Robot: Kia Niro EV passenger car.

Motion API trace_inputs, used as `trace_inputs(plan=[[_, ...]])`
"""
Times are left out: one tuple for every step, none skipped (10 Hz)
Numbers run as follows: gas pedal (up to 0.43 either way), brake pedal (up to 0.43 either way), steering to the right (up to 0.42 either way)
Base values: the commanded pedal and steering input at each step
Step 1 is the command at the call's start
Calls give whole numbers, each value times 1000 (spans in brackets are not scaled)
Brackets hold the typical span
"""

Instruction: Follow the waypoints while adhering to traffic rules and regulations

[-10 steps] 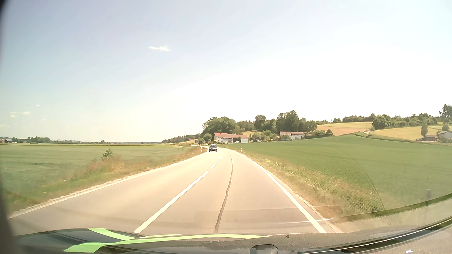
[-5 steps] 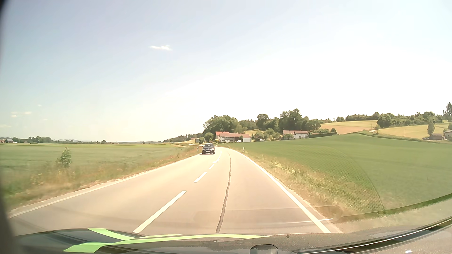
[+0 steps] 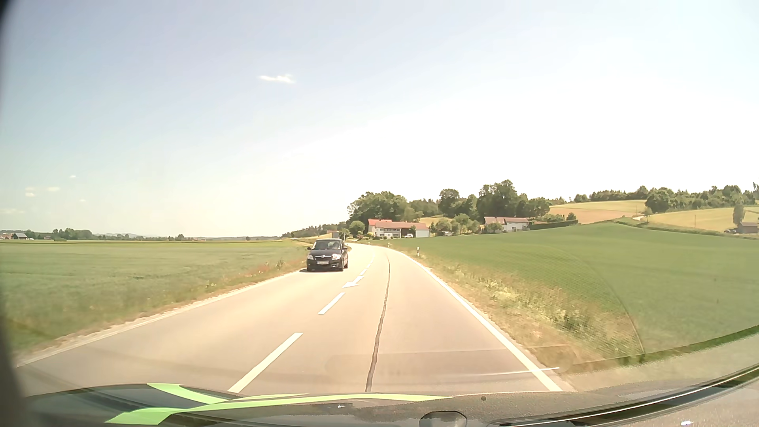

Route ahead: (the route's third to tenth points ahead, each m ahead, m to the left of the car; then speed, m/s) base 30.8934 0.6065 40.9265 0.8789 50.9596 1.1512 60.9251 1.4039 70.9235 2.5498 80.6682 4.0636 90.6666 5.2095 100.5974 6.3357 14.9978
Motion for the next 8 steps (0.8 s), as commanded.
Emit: trace_inputs(plan=[[311, 0, -15], [299, 0, -14], [299, 0, -14], [299, 0, -14], [299, 0, -14], [299, 0, -14], [299, 0, -14], [299, 0, -14]])
